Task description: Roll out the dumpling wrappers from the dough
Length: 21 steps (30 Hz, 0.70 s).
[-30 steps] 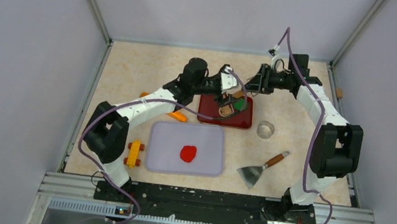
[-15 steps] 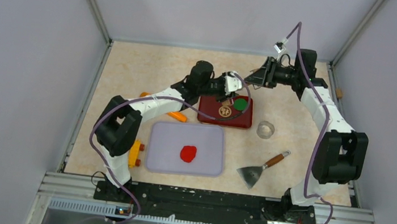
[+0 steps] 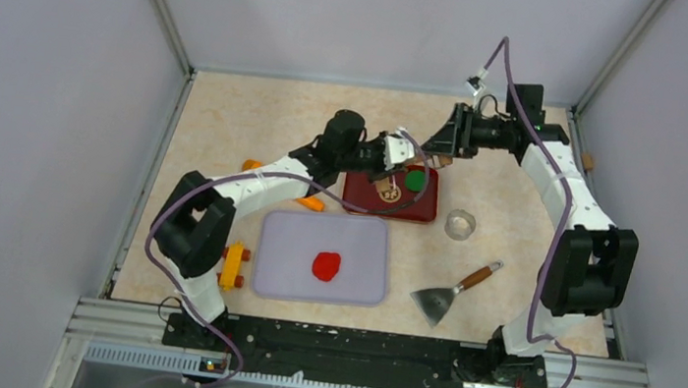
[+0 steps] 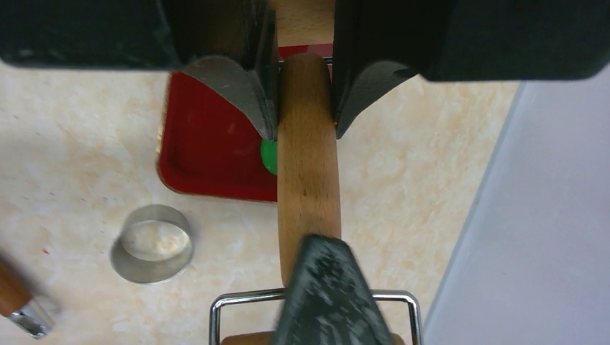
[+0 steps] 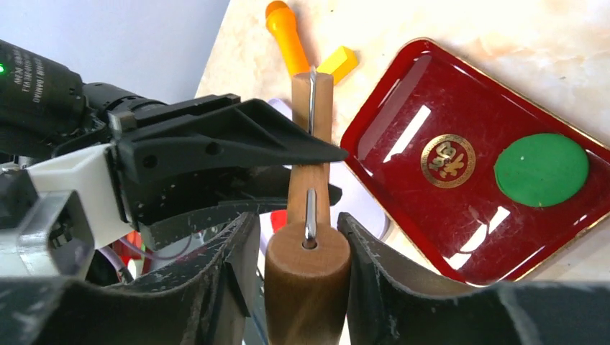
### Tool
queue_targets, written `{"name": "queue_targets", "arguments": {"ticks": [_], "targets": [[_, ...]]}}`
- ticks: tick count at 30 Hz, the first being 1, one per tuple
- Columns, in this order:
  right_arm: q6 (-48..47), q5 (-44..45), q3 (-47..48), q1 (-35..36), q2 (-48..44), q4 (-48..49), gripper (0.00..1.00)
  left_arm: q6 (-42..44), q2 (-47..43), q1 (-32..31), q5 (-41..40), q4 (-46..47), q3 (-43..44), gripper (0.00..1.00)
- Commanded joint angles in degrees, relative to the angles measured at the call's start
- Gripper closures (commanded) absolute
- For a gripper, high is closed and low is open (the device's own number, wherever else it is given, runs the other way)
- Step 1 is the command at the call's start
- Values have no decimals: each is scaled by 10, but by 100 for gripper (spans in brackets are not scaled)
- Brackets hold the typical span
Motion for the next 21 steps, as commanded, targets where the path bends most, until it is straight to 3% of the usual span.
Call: {"name": "queue_targets", "arguments": {"ticks": [1,4,14,15,17,19,21], "targets": [[-78,-22,78,16,15,-123,52,-21,-74,0,35,-14,-46,100],[-64,25,57,30,0,-118,53,-27,-105,0,28,-20,-72,100],[-99,-12,51,90,12,-187,48,-64,-183,-1,19,-64,-123,100],[-93,-13,44,94,11,-180,54,-67,-186,-1,19,-64,-126,100],[-78,-18,34,101,11,-166,80,-71,-194,0,24,-65,-134,100],[-61,-17,28,107,9,-155,99,-73,-203,-1,27,-66,-147,100],[-61,-13,26,114,7,-159,100,-84,-220,0,22,-63,-169,100]]}}
